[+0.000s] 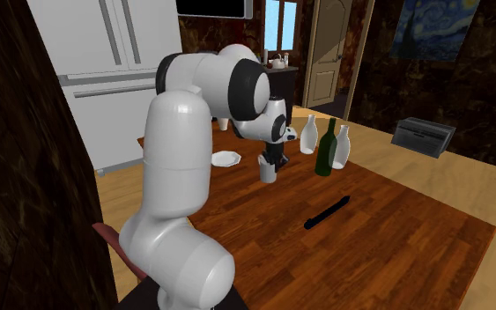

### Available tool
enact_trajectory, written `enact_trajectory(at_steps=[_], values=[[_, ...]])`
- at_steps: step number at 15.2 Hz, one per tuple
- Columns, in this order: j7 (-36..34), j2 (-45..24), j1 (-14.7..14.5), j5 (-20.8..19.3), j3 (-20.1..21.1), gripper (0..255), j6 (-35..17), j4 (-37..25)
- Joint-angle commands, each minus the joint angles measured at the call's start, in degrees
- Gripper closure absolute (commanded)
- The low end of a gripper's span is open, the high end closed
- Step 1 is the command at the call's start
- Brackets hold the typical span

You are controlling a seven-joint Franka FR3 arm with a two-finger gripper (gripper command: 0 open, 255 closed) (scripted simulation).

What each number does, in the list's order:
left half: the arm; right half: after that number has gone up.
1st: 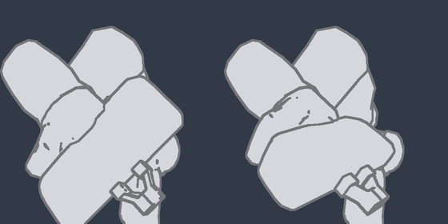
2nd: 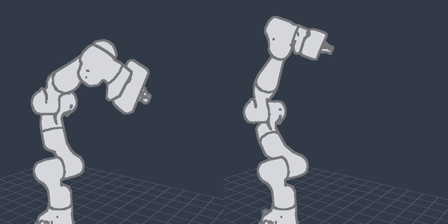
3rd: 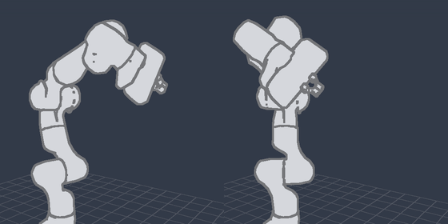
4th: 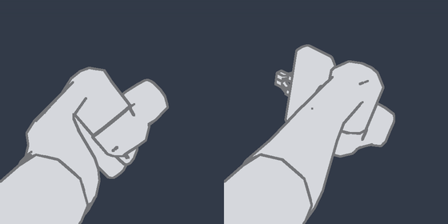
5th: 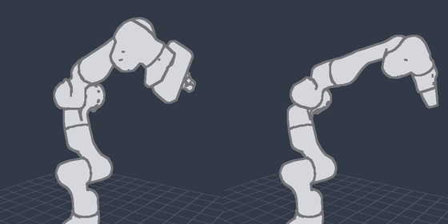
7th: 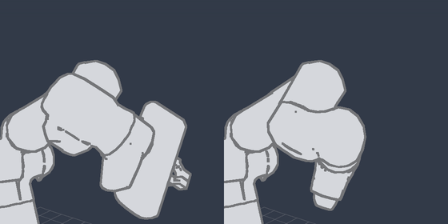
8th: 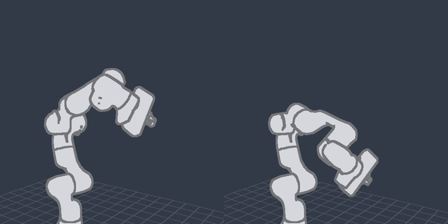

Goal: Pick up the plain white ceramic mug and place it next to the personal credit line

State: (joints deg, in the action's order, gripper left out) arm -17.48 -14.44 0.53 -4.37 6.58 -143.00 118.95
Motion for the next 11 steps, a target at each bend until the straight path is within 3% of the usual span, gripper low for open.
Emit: enact_trajectory(at_steps=[1,11], values=[[0.2,1.1,0.1,0.3,0.1,255,1.4,-0.3],[1.0,5.3,0.3,1.3,0.4,255,8.3,-3.1]])
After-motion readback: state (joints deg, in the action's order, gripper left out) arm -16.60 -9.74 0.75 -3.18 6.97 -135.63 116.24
